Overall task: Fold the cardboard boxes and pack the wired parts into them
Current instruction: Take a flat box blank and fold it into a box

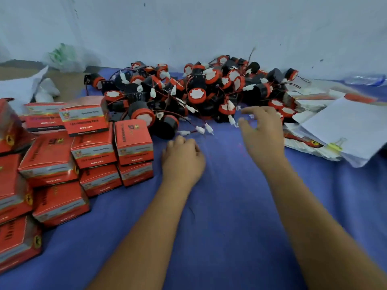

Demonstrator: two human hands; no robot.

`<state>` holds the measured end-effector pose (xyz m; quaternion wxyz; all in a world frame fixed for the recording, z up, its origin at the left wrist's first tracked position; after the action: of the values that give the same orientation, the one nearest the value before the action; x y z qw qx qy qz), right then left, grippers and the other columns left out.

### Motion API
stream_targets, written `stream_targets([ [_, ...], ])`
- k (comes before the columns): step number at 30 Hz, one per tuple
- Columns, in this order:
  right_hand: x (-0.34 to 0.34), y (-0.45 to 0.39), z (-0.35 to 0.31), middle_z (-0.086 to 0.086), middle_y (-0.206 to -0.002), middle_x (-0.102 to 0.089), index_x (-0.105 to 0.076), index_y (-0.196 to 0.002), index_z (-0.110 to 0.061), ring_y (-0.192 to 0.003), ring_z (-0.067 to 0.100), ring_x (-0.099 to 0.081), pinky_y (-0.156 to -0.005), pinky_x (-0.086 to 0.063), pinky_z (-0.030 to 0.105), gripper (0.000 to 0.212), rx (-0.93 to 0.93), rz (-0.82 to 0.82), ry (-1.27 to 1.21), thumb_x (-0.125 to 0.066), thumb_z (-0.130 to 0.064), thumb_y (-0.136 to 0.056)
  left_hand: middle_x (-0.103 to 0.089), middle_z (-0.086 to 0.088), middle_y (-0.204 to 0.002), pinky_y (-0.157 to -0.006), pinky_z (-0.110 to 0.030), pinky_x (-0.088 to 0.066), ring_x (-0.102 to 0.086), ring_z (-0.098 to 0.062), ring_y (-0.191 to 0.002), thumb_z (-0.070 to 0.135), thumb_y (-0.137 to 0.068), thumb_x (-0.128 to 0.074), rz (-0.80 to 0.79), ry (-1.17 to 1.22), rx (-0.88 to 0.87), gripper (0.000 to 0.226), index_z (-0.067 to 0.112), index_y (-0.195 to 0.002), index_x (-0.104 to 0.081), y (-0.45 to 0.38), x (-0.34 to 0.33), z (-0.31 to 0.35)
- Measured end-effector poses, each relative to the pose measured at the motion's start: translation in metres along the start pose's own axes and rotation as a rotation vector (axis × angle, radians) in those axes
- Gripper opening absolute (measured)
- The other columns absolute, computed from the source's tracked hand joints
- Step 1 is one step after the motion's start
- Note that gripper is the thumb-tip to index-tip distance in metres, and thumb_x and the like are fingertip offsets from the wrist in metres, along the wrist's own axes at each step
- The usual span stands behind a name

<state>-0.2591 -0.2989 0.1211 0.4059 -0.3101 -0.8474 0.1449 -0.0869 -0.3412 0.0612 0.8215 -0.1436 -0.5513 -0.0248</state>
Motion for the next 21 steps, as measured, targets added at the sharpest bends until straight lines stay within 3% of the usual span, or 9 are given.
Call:
stream_targets([
  [3, 0.035, -0.009, 0.061, 0.014, -0.124, -0.053, -0.063, -0.124, -0.015, -0.116, 0.034, -0.048, -0.098, -0.041, 0.042, 0.036, -0.204, 0.083, 0.203, -0.055, -0.020, -0.090, -0.050, -0.011, -0.128, -0.083, -0.041, -0.041, -0.048, -0.032, -0.117, 0.015, -0.095, -0.048, -0.013, -0.249, -0.079, 0.026, 0.010, -0.120, -0.054, 0.003, -0.003, 0.019],
  [7, 0.046, 0.000, 0.101, 0.018, -0.124, -0.054, -0.063, -0.122, -0.009, -0.116, 0.037, -0.046, -0.094, -0.038, 0.039, 0.036, -0.274, 0.018, 0.283, -0.051, -0.011, -0.088, -0.046, -0.013, -0.130, -0.069, -0.034, -0.037, -0.053, -0.028, -0.111, 0.021, -0.095, -0.055, -0.121, -0.364, -0.078, 0.034, 0.008, -0.127, -0.052, 0.002, -0.011, 0.047],
  [8, 0.046, 0.003, 0.105, 0.018, -0.125, -0.053, -0.063, -0.123, -0.008, -0.116, 0.037, -0.044, -0.095, -0.036, 0.039, 0.036, -0.252, -0.001, 0.333, -0.051, -0.010, -0.088, -0.045, -0.013, -0.130, -0.073, -0.034, -0.040, -0.053, -0.028, -0.109, 0.026, -0.097, -0.053, -0.152, -0.342, -0.065, 0.035, 0.008, -0.127, -0.052, 0.003, -0.013, 0.055],
  [10, 0.046, 0.006, 0.109, 0.015, -0.130, -0.053, -0.061, -0.126, -0.008, -0.117, 0.037, -0.042, -0.098, -0.032, 0.040, 0.038, -0.217, -0.013, 0.445, -0.051, -0.011, -0.089, -0.043, -0.015, -0.134, -0.094, -0.045, -0.043, -0.049, -0.032, -0.114, 0.032, -0.099, -0.046, -0.183, -0.317, -0.043, 0.042, 0.006, -0.131, -0.048, 0.007, -0.019, 0.065],
  [12, 0.048, 0.005, 0.113, 0.011, -0.133, -0.052, -0.060, -0.126, -0.011, -0.120, 0.035, -0.040, -0.101, -0.028, 0.041, 0.037, -0.218, -0.004, 0.523, -0.051, -0.015, -0.090, -0.039, -0.019, -0.138, -0.110, -0.058, -0.031, -0.045, -0.043, -0.124, 0.036, -0.100, -0.042, -0.160, -0.307, 0.007, 0.047, 0.004, -0.135, -0.042, 0.011, -0.022, 0.066],
  [14, 0.052, 0.005, 0.121, 0.006, -0.136, -0.051, -0.059, -0.127, -0.015, -0.125, 0.032, -0.037, -0.104, -0.024, 0.041, 0.038, -0.253, 0.017, 0.564, -0.051, -0.020, -0.090, -0.040, -0.020, -0.138, -0.114, -0.064, -0.021, -0.041, -0.051, -0.128, 0.035, -0.098, -0.041, -0.122, -0.261, 0.041, 0.045, 0.004, -0.131, -0.044, 0.012, -0.025, 0.062],
  [17, 0.064, 0.007, 0.133, 0.005, -0.140, -0.048, -0.053, -0.134, -0.016, -0.130, 0.031, -0.034, -0.109, -0.021, 0.043, 0.046, -0.334, 0.086, 0.557, -0.054, -0.025, -0.089, -0.043, -0.016, -0.132, -0.110, -0.073, -0.007, -0.036, -0.043, -0.134, 0.030, -0.094, -0.044, -0.070, -0.103, 0.066, 0.031, 0.010, -0.116, -0.051, 0.009, -0.023, 0.055],
  [21, 0.075, 0.007, 0.143, 0.002, -0.152, -0.035, -0.041, -0.144, -0.016, -0.142, 0.027, -0.022, -0.115, -0.011, 0.047, 0.058, -0.418, 0.200, 0.488, -0.055, -0.032, -0.089, -0.045, -0.015, -0.132, -0.111, -0.074, -0.005, -0.026, -0.034, -0.139, 0.027, -0.092, -0.046, -0.043, -0.042, 0.042, 0.021, 0.014, -0.106, -0.055, 0.006, -0.022, 0.053],
])
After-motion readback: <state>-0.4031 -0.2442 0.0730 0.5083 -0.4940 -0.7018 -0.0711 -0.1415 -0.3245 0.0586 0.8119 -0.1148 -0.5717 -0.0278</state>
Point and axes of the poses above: each hand's wrist, its own y-axis away from the middle knuckle, its own x-axis out of the back of the hand, z = x × y, the point moved 5 cm from there along -y, towards the middle knuckle
